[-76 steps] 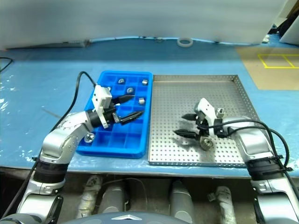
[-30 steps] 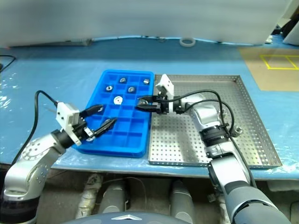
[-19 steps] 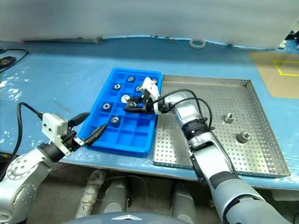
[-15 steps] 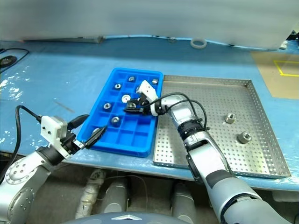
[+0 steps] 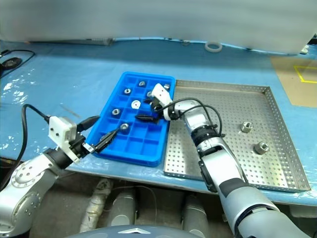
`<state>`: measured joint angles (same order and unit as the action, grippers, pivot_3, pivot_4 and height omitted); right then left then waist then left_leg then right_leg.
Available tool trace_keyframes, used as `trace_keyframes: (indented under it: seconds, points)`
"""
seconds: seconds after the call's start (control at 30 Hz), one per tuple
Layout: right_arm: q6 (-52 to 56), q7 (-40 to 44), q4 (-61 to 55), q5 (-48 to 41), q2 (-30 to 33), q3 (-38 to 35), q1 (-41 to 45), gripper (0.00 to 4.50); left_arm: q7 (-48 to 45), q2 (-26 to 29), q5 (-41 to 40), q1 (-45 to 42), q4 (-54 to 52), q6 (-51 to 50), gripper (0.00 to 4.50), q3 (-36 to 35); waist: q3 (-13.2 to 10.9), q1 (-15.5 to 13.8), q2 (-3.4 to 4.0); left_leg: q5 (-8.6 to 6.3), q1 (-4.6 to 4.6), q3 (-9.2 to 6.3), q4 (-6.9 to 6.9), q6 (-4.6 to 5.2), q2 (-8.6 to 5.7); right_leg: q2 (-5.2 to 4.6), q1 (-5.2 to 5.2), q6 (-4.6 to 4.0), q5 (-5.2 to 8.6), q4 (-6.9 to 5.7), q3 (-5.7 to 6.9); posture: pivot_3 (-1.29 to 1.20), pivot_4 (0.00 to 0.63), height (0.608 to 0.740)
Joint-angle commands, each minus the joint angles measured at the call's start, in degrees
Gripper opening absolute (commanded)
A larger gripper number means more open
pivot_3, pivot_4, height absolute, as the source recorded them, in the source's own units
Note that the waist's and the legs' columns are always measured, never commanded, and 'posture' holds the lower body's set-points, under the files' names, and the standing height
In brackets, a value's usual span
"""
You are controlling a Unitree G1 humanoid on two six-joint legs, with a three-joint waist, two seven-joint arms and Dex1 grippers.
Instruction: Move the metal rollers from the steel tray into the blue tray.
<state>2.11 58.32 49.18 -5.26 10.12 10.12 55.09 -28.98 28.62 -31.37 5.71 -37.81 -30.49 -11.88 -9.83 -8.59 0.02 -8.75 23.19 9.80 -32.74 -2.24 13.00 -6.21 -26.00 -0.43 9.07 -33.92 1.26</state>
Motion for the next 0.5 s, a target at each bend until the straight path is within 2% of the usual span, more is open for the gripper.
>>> trace_keyframes:
  seconds: [0.03, 0.5]
  points:
    - [1.3, -1.8, -4.9, -1.1, 2.8, -3.0, -1.5, 4.43, -2.5, 0.6, -0.6, -4.4, 3.0, 0.7, 4.50, 2.5, 0.0, 0.3, -0.01, 0.01, -0.01, 0.00, -0.01, -0.01, -0.01, 0.00, 0.00, 0.00, 0.00, -0.01, -0.02, 0.12, 0.150, 0.740]
    - [13.1, -12.7, -25.4, -2.4, 14.2, -11.7, -15.3, 4.43, -14.8, -0.9, 2.8, -20.7, 22.1, 6.4, 4.50, 12.9, 0.0, 5.9, -0.02, 0.13, -0.18, 0.09, -0.09, -0.16, -0.09, 0.07, -0.04, -0.01, -0.01, -0.31, -0.22, -0.20, 0.150, 0.740]
